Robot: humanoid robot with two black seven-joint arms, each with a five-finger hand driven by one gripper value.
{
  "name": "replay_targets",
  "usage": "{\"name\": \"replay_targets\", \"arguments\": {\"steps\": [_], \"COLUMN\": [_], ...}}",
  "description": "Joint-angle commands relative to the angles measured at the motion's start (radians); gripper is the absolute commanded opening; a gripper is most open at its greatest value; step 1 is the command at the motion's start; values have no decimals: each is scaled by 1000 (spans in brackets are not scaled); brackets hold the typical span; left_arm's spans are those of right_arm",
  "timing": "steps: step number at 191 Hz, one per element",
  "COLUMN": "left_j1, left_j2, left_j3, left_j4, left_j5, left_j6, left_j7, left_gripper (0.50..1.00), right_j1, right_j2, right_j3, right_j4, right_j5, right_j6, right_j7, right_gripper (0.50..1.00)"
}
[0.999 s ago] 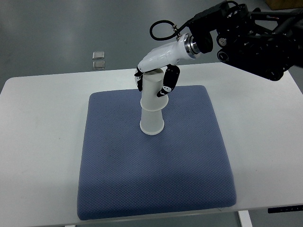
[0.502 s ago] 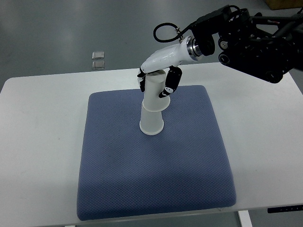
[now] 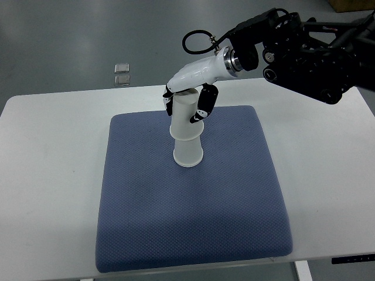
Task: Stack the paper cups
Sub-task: 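Lower the held cup onto the cup on the pad with the right hand, then open the right hand and withdraw it upward from the cups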
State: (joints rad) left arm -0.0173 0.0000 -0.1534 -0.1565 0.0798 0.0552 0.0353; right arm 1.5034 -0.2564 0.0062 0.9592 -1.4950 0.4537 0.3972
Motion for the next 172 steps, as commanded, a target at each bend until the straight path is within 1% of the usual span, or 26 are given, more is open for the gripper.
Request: {"name": "replay_targets", "arguments": {"steps": [1, 75, 107, 119, 120, 123, 124, 125, 126, 139, 153, 155, 157, 159, 163, 172], "left_j1": [-1, 0, 0, 0, 0, -1, 0, 0, 0, -1, 0, -1, 0, 0, 0, 0], "left_j2": [0, 0, 0, 0, 0, 0, 0, 0, 0, 0, 0, 0, 0, 0, 0, 0], "left_j3": [0, 0, 0, 0, 0, 0, 0, 0, 0, 0, 0, 0, 0, 0, 0, 0], "left_j4": [0, 0, 0, 0, 0, 0, 0, 0, 0, 0, 0, 0, 0, 0, 0, 0], "left_j5": [0, 0, 0, 0, 0, 0, 0, 0, 0, 0, 0, 0, 0, 0, 0, 0], "left_j6": [0, 0, 0, 0, 0, 0, 0, 0, 0, 0, 0, 0, 0, 0, 0, 0], "left_j7": [0, 0, 0, 0, 0, 0, 0, 0, 0, 0, 0, 0, 0, 0, 0, 0], "left_gripper": [1000, 1000, 1000, 1000, 1000, 1000, 1000, 1000, 1000, 1000, 1000, 1000, 1000, 1000, 1000, 1000], "right_j1": [5, -22, -32, -40, -41, -43, -45, -45, -46, -48, -48, -48, -48, -48, -48, -48], "right_j2": [2, 8, 6, 8, 8, 6, 8, 8, 8, 8, 8, 8, 8, 8, 8, 8], "right_j3": [0, 2, 0, 2, 2, 2, 2, 2, 2, 2, 2, 2, 2, 2, 2, 2], "right_j4": [3, -5, -7, -7, -7, -7, -7, -7, -7, -7, -7, -7, -7, -7, -7, -7], "right_j5": [-1, -5, -7, -5, -5, -5, -4, -4, -4, -4, -2, -2, -2, -2, -2, -1], "right_j6": [0, -18, -21, -30, -32, -35, -38, -38, -41, -53, -56, -58, -63, -63, -66, -69], "right_j7": [0, -6, -6, -6, -6, -6, -6, -6, -6, -6, -6, -6, -6, -6, -6, -6], "right_gripper": [643, 643, 654, 699, 715, 729, 746, 746, 758, 789, 805, 811, 829, 829, 852, 858]}}
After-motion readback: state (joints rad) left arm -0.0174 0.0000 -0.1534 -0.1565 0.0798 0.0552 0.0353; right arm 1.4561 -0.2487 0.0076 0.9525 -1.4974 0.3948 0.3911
